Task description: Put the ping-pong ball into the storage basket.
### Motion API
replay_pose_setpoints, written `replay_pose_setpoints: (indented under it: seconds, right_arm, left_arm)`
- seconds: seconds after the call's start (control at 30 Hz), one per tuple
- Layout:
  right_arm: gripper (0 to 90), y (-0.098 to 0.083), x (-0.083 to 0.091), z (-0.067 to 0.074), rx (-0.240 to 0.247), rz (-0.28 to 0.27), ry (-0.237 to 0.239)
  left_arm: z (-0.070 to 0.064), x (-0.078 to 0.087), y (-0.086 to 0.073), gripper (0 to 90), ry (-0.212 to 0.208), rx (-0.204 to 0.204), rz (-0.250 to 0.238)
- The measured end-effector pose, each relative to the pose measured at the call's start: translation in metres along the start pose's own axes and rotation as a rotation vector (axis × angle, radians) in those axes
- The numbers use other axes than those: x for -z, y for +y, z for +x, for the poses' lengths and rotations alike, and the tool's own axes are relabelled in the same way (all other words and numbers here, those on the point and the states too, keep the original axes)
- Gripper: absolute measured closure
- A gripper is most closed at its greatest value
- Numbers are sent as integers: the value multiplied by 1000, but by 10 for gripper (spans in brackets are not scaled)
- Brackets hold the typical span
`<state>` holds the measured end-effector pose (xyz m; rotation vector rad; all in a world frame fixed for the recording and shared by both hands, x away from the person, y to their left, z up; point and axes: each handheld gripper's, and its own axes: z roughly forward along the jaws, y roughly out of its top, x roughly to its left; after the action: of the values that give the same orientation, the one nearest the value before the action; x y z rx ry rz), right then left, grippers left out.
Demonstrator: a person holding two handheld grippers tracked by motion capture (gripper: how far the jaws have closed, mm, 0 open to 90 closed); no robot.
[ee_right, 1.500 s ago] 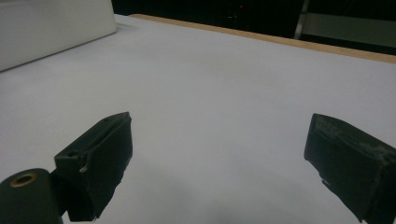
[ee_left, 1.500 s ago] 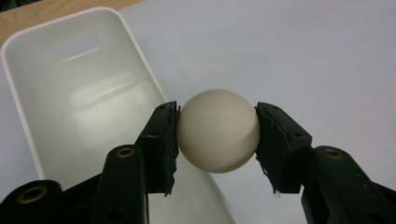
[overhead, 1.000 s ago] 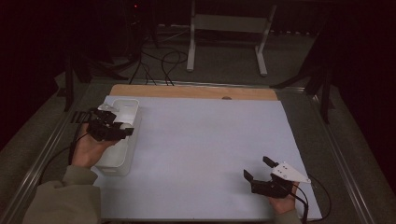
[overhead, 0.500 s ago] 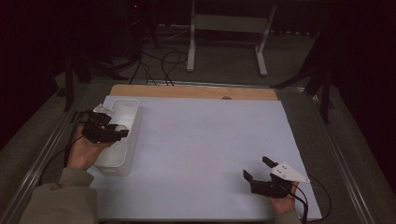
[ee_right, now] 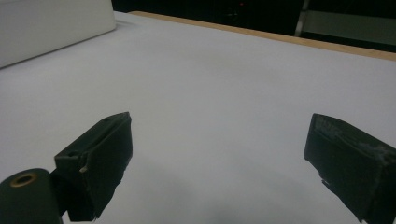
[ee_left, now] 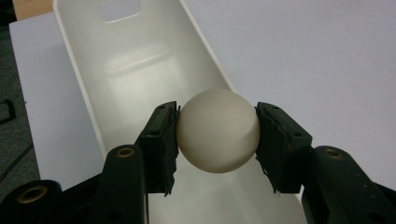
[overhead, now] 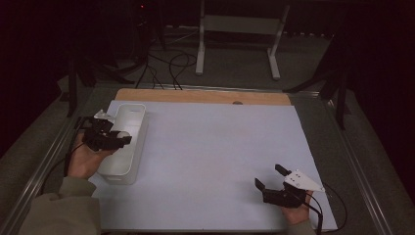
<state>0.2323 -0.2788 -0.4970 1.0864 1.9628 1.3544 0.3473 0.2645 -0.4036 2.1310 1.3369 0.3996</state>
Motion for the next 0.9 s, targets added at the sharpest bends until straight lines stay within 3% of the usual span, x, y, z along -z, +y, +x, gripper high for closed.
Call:
replay_pose_setpoints:
  seconds: [0.9]
  right_arm:
    - [74,0,0,0,0,1,-2]
  left_arm:
    - [9,3,-8,512,23,21,11]
